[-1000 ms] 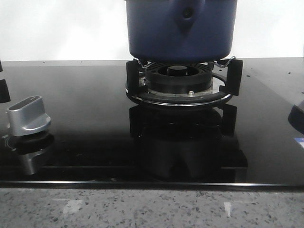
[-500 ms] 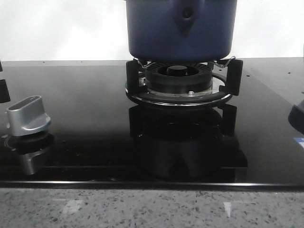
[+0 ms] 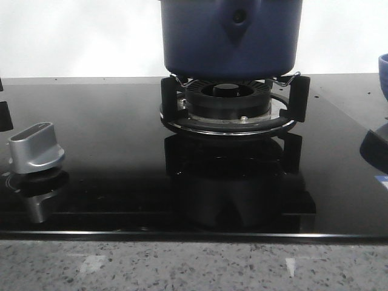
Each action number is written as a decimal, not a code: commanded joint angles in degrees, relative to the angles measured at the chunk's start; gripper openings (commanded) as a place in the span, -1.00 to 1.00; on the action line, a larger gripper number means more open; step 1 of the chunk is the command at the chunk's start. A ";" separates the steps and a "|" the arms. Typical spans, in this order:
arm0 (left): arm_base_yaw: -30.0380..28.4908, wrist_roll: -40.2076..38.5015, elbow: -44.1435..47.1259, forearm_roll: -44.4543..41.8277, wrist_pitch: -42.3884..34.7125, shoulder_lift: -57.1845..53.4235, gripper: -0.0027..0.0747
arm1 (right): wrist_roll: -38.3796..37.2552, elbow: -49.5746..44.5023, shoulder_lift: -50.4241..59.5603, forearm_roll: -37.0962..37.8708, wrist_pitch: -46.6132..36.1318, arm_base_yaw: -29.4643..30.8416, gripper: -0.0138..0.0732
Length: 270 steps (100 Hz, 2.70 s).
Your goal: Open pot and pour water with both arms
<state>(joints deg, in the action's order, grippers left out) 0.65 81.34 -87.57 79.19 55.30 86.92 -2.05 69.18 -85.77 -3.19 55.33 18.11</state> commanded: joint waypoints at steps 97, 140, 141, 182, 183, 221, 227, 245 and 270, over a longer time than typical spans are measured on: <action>-0.12 -0.65 -2.23 5.51 -0.70 -2.89 -0.34 | 0.27 46.66 -8.00 -6.05 10.14 -22.82 -0.79; -0.12 -0.65 -2.23 5.51 -0.70 -2.89 -0.34 | 5.30 46.09 -8.46 -4.78 -5.98 -30.45 -0.79; -0.12 -0.65 -2.23 5.51 -0.70 -2.89 -0.34 | 5.30 45.86 -8.46 -4.44 -6.23 -30.70 -0.79; -0.12 -0.65 -2.23 5.51 -0.70 -2.89 -0.34 | 5.85 29.46 -2.08 3.19 -31.46 -34.92 -0.79; -0.12 -0.65 -2.23 5.51 -0.70 -2.89 -0.34 | 5.85 28.52 -1.86 3.19 -31.99 -34.92 -0.79; -0.12 -0.65 -2.23 5.51 -0.70 -2.89 -0.34 | 5.85 7.48 5.60 5.86 -61.03 -34.92 -0.79; -0.12 -0.65 -2.23 5.51 -0.70 -2.89 -0.34 | 5.85 5.75 5.70 6.43 -63.67 -34.92 -0.79; -0.12 -0.65 -2.23 5.51 -0.70 -2.89 -0.34 | 5.85 1.25 5.94 7.37 -71.47 -34.92 -0.79; -0.12 -0.65 -2.23 5.51 -0.70 -2.89 -0.34 | 5.85 -4.26 6.05 7.37 -84.58 -34.92 -0.79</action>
<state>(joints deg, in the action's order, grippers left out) 0.65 81.29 -87.57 79.19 55.30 86.92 3.47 64.60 -82.71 4.03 -18.44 -16.90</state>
